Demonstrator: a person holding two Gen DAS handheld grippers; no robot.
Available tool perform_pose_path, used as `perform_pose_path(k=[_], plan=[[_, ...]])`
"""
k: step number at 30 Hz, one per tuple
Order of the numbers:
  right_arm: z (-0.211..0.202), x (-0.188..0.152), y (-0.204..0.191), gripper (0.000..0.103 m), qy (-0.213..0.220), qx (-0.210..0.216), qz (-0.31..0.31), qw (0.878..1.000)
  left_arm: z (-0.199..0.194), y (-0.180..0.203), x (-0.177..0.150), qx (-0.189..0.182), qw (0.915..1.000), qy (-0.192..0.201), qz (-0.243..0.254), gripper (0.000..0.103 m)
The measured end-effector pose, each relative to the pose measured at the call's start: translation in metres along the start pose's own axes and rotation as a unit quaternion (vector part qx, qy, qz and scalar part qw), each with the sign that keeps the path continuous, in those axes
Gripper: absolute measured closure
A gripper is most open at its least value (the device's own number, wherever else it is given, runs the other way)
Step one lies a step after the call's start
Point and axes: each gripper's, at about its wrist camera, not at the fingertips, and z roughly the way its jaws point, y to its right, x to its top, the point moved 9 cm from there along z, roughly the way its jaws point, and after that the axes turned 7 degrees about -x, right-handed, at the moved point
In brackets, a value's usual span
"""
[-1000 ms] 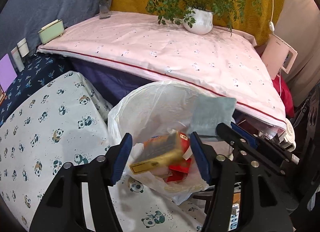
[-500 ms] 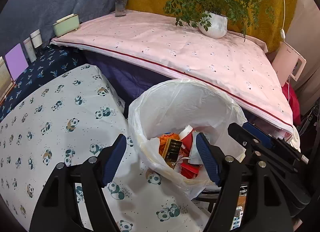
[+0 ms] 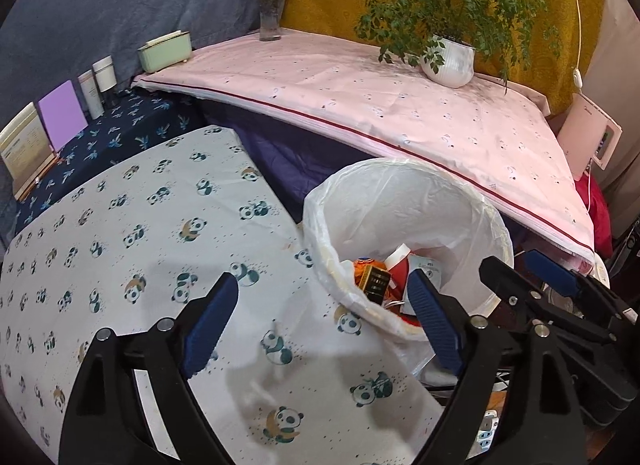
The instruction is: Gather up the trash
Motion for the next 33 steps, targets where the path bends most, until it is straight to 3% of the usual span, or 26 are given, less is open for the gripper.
perform_pose_path(k=[6, 21, 23, 33], plan=[[-0.007, -0.01, 0.0, 0.02, -0.005, -0.009, -0.008, 1.0, -0.011, -0.016, -0.013, 0.016, 0.9998, 0.002, -0.014, 0.015], [-0.014, -0.04, 0.005, 0.015, -0.022, -0.046, -0.048, 0.998, -0.019, -0.04, -0.043, 0.054, 0.9979, -0.008, -0.035, 0.011], [-0.015, -0.042, 0.001, 0.007, -0.021, -0.029, -0.059, 0.998, -0.018, -0.041, -0.046, 0.058, 0.9977, -0.012, -0.035, 0.011], [-0.018, -0.047, -0.001, 0.007, -0.019, -0.041, -0.081, 0.996, -0.016, -0.033, -0.054, 0.058, 0.9977, -0.02, -0.027, 0.009]])
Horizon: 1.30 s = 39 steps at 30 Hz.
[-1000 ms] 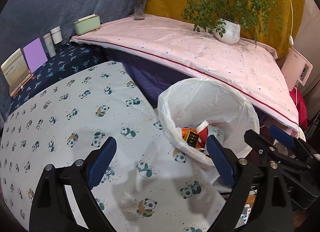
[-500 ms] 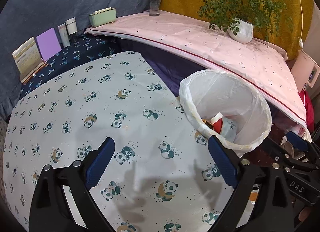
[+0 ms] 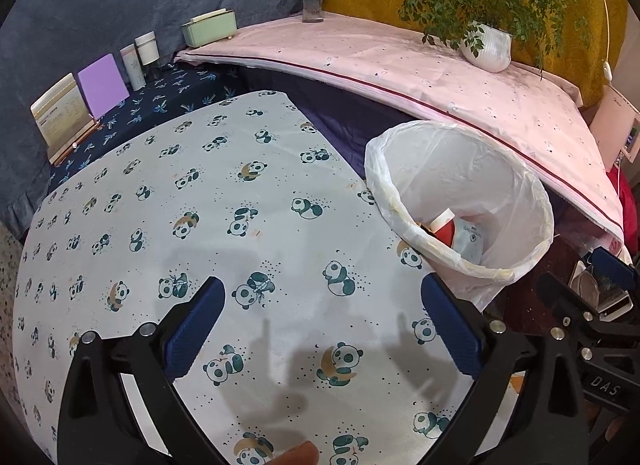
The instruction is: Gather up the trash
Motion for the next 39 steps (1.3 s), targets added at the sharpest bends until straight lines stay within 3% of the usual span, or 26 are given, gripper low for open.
perform_pose_path(k=[39], plan=[[-0.009, -0.005, 0.006, 0.007, 0.013, -0.02, -0.006, 1.0, 0.004, 0.011, -0.006, -0.002, 0.9999, -0.011, 0.0, 0.009]])
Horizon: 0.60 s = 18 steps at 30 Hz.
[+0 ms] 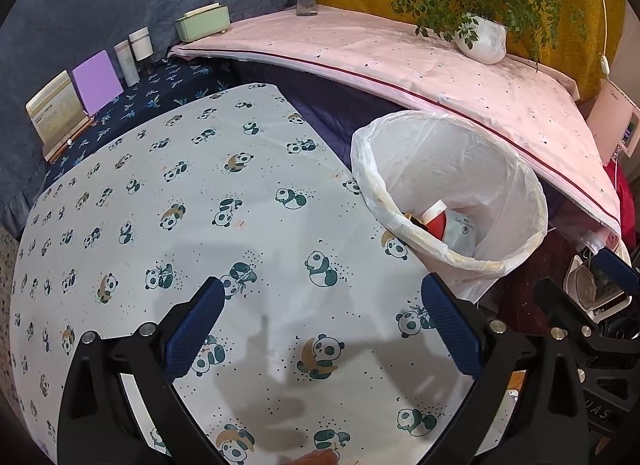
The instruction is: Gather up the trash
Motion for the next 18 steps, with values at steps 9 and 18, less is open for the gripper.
perform_pose_path(k=[9, 18], plan=[[0.001, -0.0009, -0.0017, 0.007, 0.0, -0.003, -0.003, 1.0, -0.0002, -0.0036, -0.0027, 0.001, 1.0, -0.001, -0.004, 0.009], [0.0003, -0.0012, -0.0027, 0.007, 0.003, -0.005, -0.004, 1.0, -0.0014, -0.0059, -0.0028, 0.003, 1.0, 0.001, -0.006, 0.009]])
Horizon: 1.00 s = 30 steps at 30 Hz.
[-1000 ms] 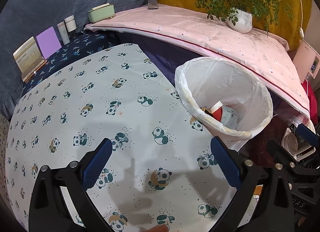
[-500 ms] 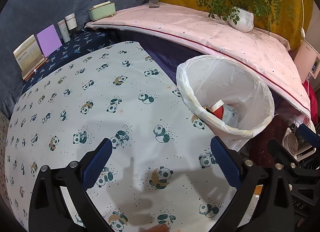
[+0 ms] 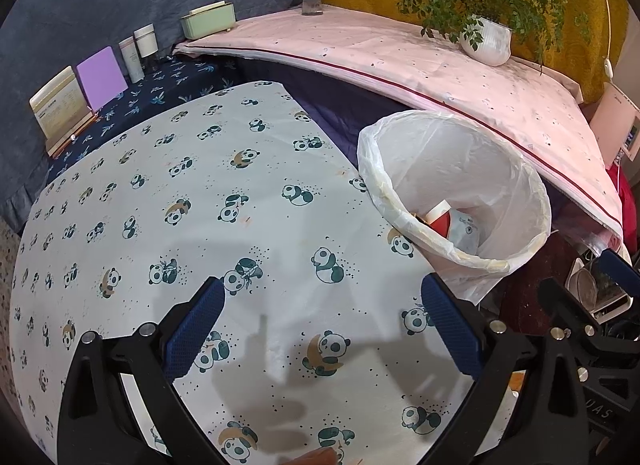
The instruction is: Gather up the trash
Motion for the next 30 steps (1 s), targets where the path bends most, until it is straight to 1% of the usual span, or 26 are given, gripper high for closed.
perform_pose_path(k=[8, 12, 19, 30], plan=[[-0.0004, -0.0004, -0.0006, 0.007, 0.001, 0.0, 0.0, 1.0, -0.0024, -0.0005, -0.0007, 0.002, 1.0, 0.003, -0.004, 0.009], [-0.0001, -0.0007, -0.0008, 0.007, 0.0, 0.0, -0.001, 1.0, -0.0034, -0.0018, -0.0014, 0.009, 0.9999, 0.006, -0.006, 0.009], [-0.0005, -0.0029, -0.0013, 0.007, -0.002, -0.001, -0.001, 1.0, -0.0024, -0.0038, -0.0029, 0.012, 0.9999, 0.002, -0.008, 0.009], [-0.001, -0.0037, -0.0017, 0.007, -0.002, -0.001, -0.001, 1.0, -0.0023, -0.0009, -0.0043, 0.013, 0.9999, 0.003, 0.001, 0.009]])
